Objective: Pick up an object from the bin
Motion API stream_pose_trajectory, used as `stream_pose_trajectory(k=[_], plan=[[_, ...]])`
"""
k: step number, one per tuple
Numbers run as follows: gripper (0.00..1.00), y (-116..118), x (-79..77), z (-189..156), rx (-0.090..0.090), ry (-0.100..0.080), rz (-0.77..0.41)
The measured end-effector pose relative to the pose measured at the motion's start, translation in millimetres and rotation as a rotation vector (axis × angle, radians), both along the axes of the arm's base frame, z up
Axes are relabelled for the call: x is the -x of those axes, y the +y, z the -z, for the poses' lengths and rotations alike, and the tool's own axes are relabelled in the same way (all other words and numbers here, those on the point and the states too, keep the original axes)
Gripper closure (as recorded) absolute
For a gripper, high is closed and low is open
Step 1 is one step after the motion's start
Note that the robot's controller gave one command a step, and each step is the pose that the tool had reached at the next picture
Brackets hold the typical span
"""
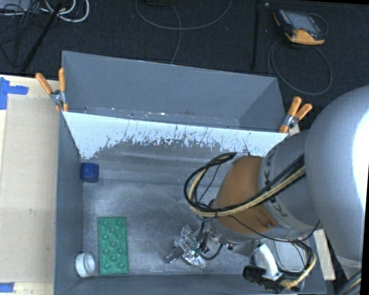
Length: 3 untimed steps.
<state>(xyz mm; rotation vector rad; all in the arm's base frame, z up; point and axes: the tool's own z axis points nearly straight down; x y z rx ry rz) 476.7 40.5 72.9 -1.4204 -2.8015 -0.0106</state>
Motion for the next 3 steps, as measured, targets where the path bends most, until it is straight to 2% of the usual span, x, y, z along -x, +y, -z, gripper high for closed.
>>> stream_pose_trajectory(k=[1,2,3], plan=[[1.0,-0.7,-2.0,-2.2,0.002,-0.008,0.001],[1.0,-0.9,-2.4,-34.1,0.007,0.001,-0.001],[1.0,-1.1,-2.1,-44.7,0.006,0.004,-0.004]])
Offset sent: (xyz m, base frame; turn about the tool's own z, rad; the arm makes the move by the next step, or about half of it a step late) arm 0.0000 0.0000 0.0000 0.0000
